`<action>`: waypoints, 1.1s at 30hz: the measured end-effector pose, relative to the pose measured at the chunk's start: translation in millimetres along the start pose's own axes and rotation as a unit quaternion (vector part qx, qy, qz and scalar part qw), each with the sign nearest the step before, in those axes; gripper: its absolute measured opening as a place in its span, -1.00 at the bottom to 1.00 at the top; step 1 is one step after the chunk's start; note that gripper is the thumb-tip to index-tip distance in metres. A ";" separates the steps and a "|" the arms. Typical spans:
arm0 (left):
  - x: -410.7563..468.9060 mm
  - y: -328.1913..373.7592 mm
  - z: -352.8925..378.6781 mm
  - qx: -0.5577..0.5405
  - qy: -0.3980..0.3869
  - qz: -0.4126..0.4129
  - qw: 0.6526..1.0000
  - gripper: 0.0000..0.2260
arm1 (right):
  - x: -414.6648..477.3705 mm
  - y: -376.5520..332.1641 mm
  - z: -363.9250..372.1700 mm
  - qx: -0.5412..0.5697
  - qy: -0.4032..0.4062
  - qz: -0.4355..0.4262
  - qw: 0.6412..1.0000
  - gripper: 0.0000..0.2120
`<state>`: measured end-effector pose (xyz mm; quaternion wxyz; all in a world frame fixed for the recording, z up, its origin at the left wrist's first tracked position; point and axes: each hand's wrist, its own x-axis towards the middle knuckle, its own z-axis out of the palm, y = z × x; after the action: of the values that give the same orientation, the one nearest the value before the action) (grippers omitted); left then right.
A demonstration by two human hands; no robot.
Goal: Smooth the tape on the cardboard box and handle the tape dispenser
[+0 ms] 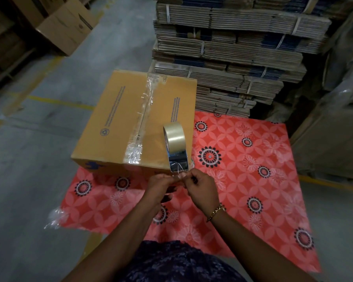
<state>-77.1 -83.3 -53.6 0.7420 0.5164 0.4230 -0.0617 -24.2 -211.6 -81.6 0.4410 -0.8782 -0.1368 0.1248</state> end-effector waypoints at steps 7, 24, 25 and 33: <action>7.9 -7.0 -1.9 0.018 0.021 0.027 0.999 -0.68 | -0.7 0.1 0.7 -0.039 0.013 -0.019 0.999 -0.77; 10.5 -12.2 -13.6 0.040 -0.016 0.057 0.997 -0.63 | -2.2 0.8 3.9 -0.011 0.006 -0.028 1.000 -0.75; 9.0 -11.0 -16.2 0.043 -0.023 0.057 0.997 -0.56 | -1.7 -0.3 2.0 -0.009 0.007 -0.032 0.999 -0.75; -1.7 -14.1 -24.4 0.028 -0.020 -0.067 0.997 -0.65 | -1.9 -6.4 -6.0 0.116 -0.087 0.048 0.988 -0.78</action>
<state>-99.3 -70.3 -65.2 0.7297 0.5057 0.4404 -0.1334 -24.8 -213.1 -72.7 0.5202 -0.8123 -0.1164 0.2366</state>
